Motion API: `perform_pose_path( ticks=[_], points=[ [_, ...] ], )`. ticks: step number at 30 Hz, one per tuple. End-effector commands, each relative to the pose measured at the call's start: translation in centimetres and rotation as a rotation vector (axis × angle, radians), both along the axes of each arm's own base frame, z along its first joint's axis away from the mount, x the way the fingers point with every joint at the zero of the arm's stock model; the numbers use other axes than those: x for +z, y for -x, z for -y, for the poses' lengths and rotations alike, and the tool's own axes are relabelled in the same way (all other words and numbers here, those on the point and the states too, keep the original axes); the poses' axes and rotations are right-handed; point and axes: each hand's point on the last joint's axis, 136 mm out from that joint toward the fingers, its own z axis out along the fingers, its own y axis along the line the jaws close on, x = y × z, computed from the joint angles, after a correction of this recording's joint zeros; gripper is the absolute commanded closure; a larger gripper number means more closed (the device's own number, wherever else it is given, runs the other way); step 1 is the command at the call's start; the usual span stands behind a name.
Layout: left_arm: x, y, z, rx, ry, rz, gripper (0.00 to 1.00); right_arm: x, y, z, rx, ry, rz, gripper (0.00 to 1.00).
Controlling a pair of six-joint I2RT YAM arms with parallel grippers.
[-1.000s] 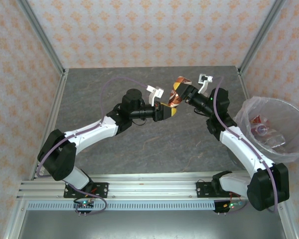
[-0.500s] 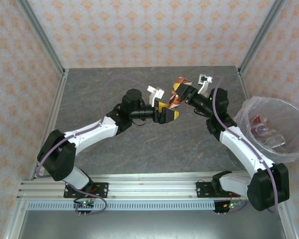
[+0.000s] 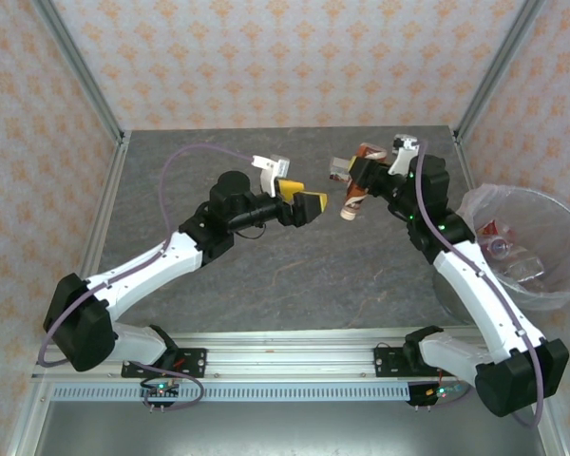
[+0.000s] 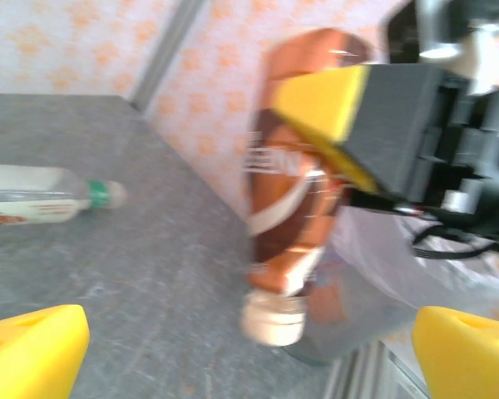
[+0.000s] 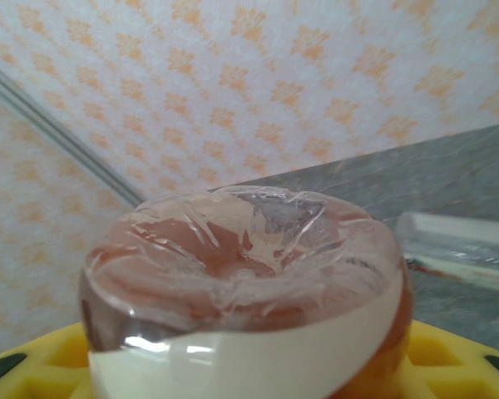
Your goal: Put the plastic bottles in the bin
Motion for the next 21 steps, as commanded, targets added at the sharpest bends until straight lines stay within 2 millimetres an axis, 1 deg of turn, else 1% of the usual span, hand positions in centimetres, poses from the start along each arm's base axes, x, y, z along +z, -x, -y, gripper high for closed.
perform_pose_path(
  ticks=[1, 6, 9, 12, 14, 16, 21],
  points=[
    [-2.4, -2.1, -2.6, 0.186, -0.089, -0.029, 0.0, 2.0, 1.1, 3.5, -0.121, 0.17, 0.045, 0.61],
    [-3.6, -2.7, -2.7, 0.215, -0.115, -0.06, 0.0, 4.7, 2.4, 6.4, -0.23, 0.273, 0.099, 0.62],
    [-4.2, -3.1, -2.8, 0.238, -0.113, -0.084, 0.0, 6.0, 3.2, 8.6, -0.331, 0.328, 0.132, 0.62],
    [-4.4, -3.3, -2.5, 0.236, -0.096, -0.1, 0.0, 7.3, 4.4, 11.3, -0.453, 0.37, 0.157, 0.62],
    [-4.6, -3.3, -2.3, 0.229, -0.095, -0.104, 0.0, 8.4, 5.3, 13.4, -0.558, 0.366, 0.186, 0.62],
    [-4.9, -3.5, -2.1, 0.225, -0.099, -0.11, 0.0, 9.3, 6.2, 15.1, -0.636, 0.333, 0.216, 0.62],
    [-5.1, -3.6, -1.6, 0.203, -0.104, -0.122, 0.0, 11.6, 8.7, 18.7, -0.797, 0.268, 0.305, 0.62]
  ],
)
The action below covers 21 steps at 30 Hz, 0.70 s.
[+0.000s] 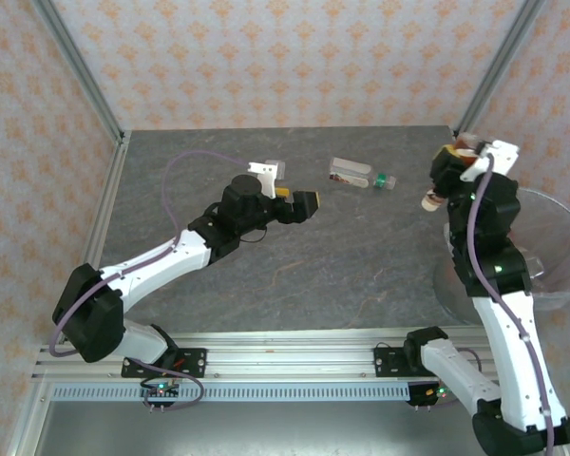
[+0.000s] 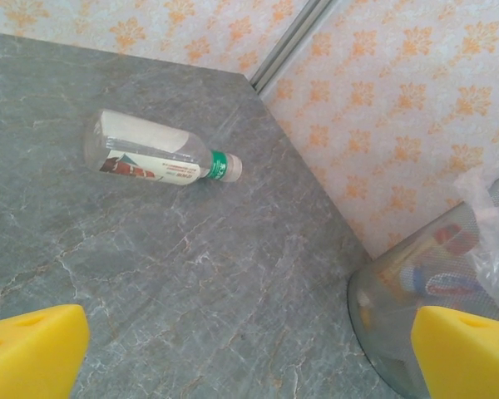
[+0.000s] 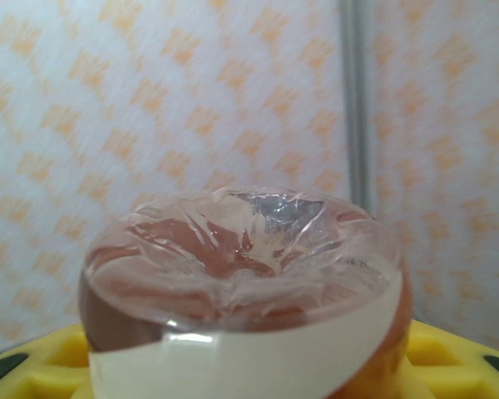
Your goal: Put the plastic bottles in the bin
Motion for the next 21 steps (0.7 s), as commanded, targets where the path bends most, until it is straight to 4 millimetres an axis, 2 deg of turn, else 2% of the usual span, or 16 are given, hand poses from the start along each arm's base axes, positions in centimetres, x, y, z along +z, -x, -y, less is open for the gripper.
perform_pose_path(
  ticks=[1, 4, 7, 11, 16, 21],
  points=[
    [0.6, -0.4, 0.3, 0.0, 0.013, 0.007, 0.0, 2.2, 2.1, 3.3, -0.167, -0.01, 0.111, 0.62],
    [0.7, -0.5, 0.2, 0.006, 0.012, 0.008, 0.0, 3.0, 3.9, 6.1, -0.304, 0.012, 0.145, 0.61],
    [0.7, -0.5, 0.2, 0.005, 0.003, 0.007, 0.0, 2.7, 5.1, 8.1, -0.394, 0.009, 0.117, 0.61],
    [0.6, -0.5, 0.2, 0.003, 0.001, 0.006, 0.0, 2.2, 5.9, 9.7, -0.458, 0.02, 0.086, 0.61],
    [0.7, -0.6, 0.5, -0.007, 0.006, 0.001, 0.0, 1.7, 7.0, 12.4, -0.651, 0.168, 0.037, 0.6],
    [1.1, -0.8, 1.5, -0.044, 0.005, -0.013, 0.0, 0.2, 6.6, 13.4, -0.72, 0.252, -0.011, 0.6]
  ],
)
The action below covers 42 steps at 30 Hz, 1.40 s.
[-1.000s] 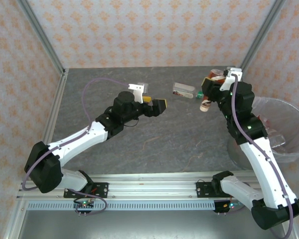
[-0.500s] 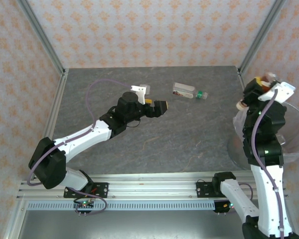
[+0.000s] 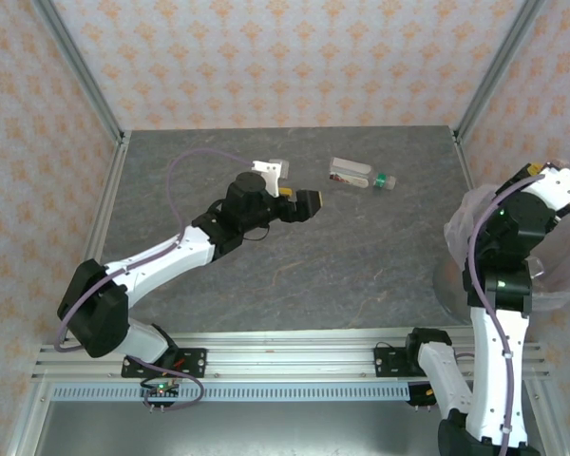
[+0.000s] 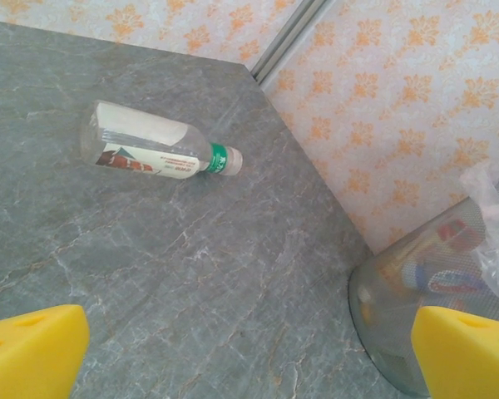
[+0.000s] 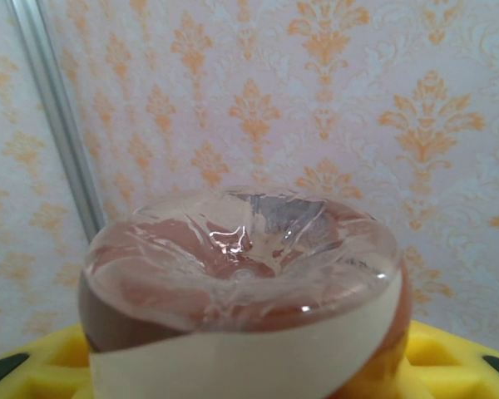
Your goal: Put the plastic bottles in the bin
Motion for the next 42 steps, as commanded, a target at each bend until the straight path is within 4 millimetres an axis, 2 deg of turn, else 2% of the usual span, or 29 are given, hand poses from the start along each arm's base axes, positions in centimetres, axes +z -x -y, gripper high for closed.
perform_pose_path(
  ticks=[1, 7, 15, 18, 20, 22, 24, 27, 30, 33, 36, 42],
  points=[
    [1.3, -0.3, 1.0, -0.039, 0.013, -0.001, 0.0, -0.1, 0.6, 1.3, -0.117, 0.088, -0.048, 0.6],
    [1.7, -0.7, 2.1, -0.062, 0.049, -0.038, 0.0, -2.2, 0.2, 2.9, -0.254, 0.229, -0.271, 0.58],
    [1.1, -1.1, 2.9, -0.076, 0.055, -0.077, 0.0, -5.2, -0.3, 5.0, -0.305, 0.337, -0.539, 0.54],
    [1.2, -1.2, 2.9, -0.073, 0.056, -0.073, 0.0, -6.6, -0.2, 6.0, -0.327, 0.375, -0.61, 0.56],
    [1.2, -1.3, 3.0, -0.07, 0.06, -0.076, 0.0, -7.6, 0.1, 6.9, -0.348, 0.362, -0.635, 0.53],
    [1.2, -1.3, 3.1, -0.071, 0.068, -0.081, 0.0, -8.0, 0.5, 7.7, -0.384, 0.34, -0.643, 0.44],
    [1.0, -1.3, 3.2, -0.076, 0.075, -0.087, 0.0, -8.1, 0.4, 8.1, -0.407, 0.326, -0.661, 0.3],
    [0.8, -1.3, 3.3, -0.078, 0.073, -0.093, 0.0, -7.9, 0.1, 8.1, -0.39, 0.299, -0.642, 0.21],
    [0.5, -1.3, 3.1, -0.069, 0.07, -0.095, 0.0, -7.0, 0.2, 7.4, -0.336, 0.246, -0.524, 0.13],
    [0.6, -1.3, 2.9, -0.065, 0.07, -0.091, 0.0, -6.0, 0.3, 6.4, -0.258, 0.194, -0.404, 0.08],
    [0.6, -1.3, 3.0, -0.065, 0.066, -0.088, 0.0, -5.8, -0.2, 5.4, -0.171, 0.121, -0.356, 0.01],
    [0.6, -1.4, 3.1, -0.068, 0.064, -0.086, 0.0, -6.8, -1.2, 5.0, -0.105, 0.019, -0.34, 0.01]
  ],
)
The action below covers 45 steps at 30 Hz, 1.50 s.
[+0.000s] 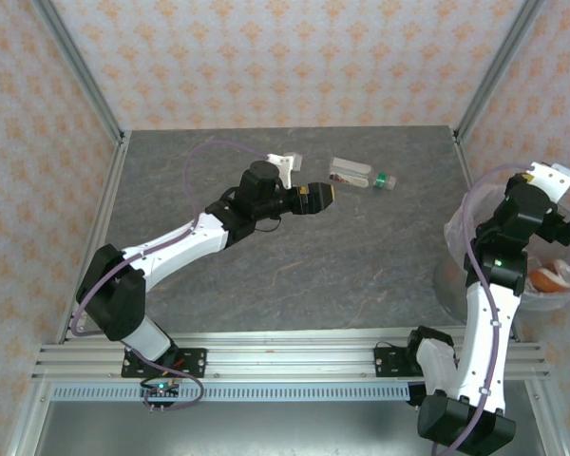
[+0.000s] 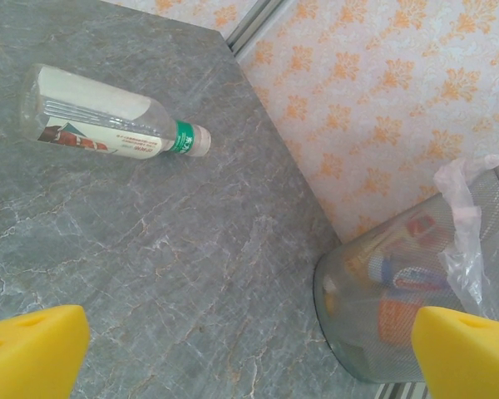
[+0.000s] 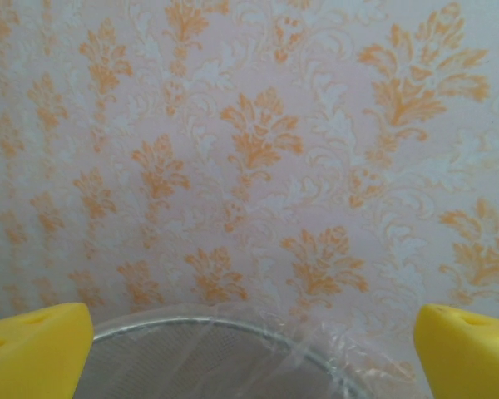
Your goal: Put the plastic bottles in the bin
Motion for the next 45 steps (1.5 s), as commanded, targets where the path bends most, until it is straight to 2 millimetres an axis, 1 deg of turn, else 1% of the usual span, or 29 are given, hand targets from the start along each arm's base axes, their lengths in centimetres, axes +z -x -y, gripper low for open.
perform_pose_path(
  ticks=[1, 4, 6, 8, 9, 13, 16, 18, 20, 22, 23, 26, 30, 33, 38, 42, 45],
  points=[
    [0.9, -0.5, 0.2, 0.001, 0.014, 0.02, 0.0, -2.6, -1.2, -0.6, 0.062, -0.133, -0.009, 0.01],
    [0.7, -0.5, 0.1, 0.005, 0.004, 0.018, 0.0, -3.6, -2.9, -2.3, 0.191, -0.231, -0.005, 0.01],
    [0.5, -0.6, 0.0, 0.01, -0.003, 0.016, 0.0, -4.3, -4.6, -4.4, 0.336, -0.318, 0.007, 0.01],
    [0.6, -0.7, 0.0, 0.013, -0.003, 0.016, 0.0, -4.5, -5.7, -6.2, 0.442, -0.401, 0.041, 0.01],
    [0.5, -0.7, -0.1, 0.017, -0.004, 0.015, 0.0, -4.4, -6.3, -7.3, 0.503, -0.44, 0.058, 0.01],
    [0.6, -0.8, -0.6, 0.044, -0.01, 0.022, 0.0, -3.1, -7.4, -10.2, 0.654, -0.554, 0.181, 0.01],
    [0.3, -1.0, -1.3, 0.078, -0.025, 0.021, 0.0, -1.8, -8.5, -13.7, 0.848, -0.661, 0.268, 0.01],
    [0.0, -1.1, -2.0, 0.11, -0.034, 0.016, 0.0, -1.3, -9.1, -15.3, 0.915, -0.729, 0.317, 0.01],
    [-0.4, -1.4, -2.8, 0.148, -0.039, 0.01, 0.0, -1.2, -9.8, -16.6, 0.959, -0.764, 0.309, 0.01],
    [-1.0, -1.7, -3.9, 0.205, -0.054, -0.008, 0.0, -1.6, -10.5, -18.2, 1.002, -0.788, 0.259, 0.01],
    [-1.4, -1.9, -4.7, 0.24, -0.068, -0.018, 0.0, -1.8, -10.9, -19.4, 1.048, -0.792, 0.219, 0.01],
    [-2.5, -2.5, -7.1, 0.351, -0.093, -0.05, 0.0, -3.3, -12.4, -22.5, 1.129, -0.793, 0.103, 0.01],
    [-3.8, -2.7, -10.1, 0.478, -0.086, -0.097, 0.0, -6.0, -14.4, -26.4, 1.195, -0.708, -0.059, 0.01],
    [-4.7, -2.5, -11.8, 0.542, -0.085, -0.123, 0.0, -7.9, -16.0, -28.6, 1.227, -0.649, -0.152, 0.01],
    [-5.5, -1.7, -13.8, 0.603, -0.114, -0.138, 0.0, -11.4, -18.5, -32.2, 1.292, -0.579, -0.31, 0.01],
    [-5.9, -0.9, -15.1, 0.642, -0.133, -0.144, 0.0, -14.5, -20.7, -34.2, 1.333, -0.553, -0.429, 0.01],
    [-6.0, 0.0, -16.3, 0.674, -0.14, -0.142, 0.0, -16.9, -22.3, -34.4, 1.314, -0.55, -0.502, 0.01]
  ],
)
